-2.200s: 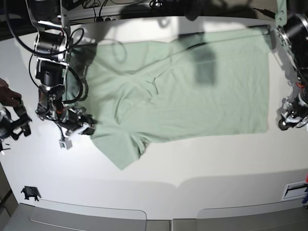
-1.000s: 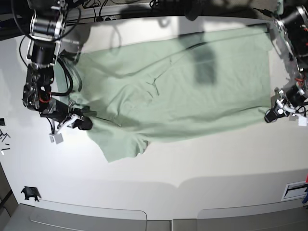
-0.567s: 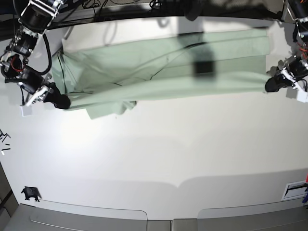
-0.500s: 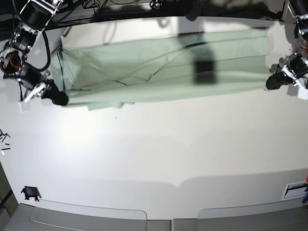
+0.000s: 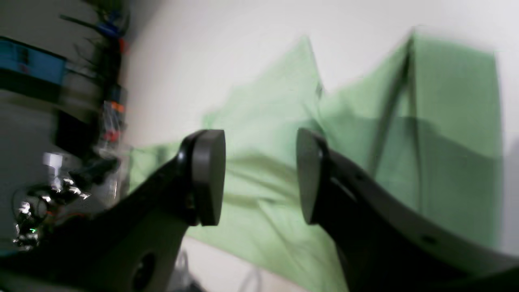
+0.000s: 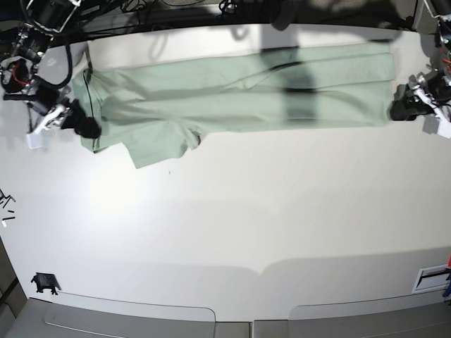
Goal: Fold the T-shirt properly
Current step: 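Open the right gripper and lift it off the folded shirt, then press and smooth the collar end of the strip with the right gripper, then grasp the hem end of the green strip with the left gripper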
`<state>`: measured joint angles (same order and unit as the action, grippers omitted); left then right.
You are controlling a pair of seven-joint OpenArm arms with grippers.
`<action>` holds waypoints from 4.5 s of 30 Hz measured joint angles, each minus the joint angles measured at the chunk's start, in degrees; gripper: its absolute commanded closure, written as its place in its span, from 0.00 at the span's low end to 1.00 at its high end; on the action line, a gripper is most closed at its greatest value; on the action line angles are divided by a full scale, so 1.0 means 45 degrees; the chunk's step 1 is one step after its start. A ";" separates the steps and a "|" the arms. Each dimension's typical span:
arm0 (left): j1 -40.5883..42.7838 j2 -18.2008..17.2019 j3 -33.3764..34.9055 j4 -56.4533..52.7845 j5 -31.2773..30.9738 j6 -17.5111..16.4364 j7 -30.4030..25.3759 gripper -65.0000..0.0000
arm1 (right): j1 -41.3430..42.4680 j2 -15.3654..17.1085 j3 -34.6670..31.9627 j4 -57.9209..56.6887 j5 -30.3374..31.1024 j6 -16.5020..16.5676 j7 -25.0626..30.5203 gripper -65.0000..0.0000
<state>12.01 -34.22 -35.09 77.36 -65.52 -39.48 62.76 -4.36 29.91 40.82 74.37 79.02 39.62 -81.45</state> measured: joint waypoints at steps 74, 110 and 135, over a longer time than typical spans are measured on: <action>-0.0029 -0.1248 -0.3798 0.1501 0.0908 -0.0039 -0.1190 0.65 | -0.4070 -0.1569 -0.4988 0.3002 0.0884 0.0015 0.0180 1.00; 0.2297 0.1880 -0.0384 -0.1632 0.1020 -0.0010 -0.3230 0.50 | -0.1982 -0.1632 -0.4964 0.7567 -0.8990 -0.1243 0.5158 0.59; 0.2705 0.1962 0.0379 -0.0165 -0.1763 0.0078 0.0034 1.00 | -0.1671 -0.1647 -0.3274 0.5270 -0.9792 -0.2584 0.5756 0.59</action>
<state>24.18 -25.39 -33.39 76.62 -73.45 -39.13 62.92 -11.88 22.50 26.09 98.08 34.96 27.99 -55.55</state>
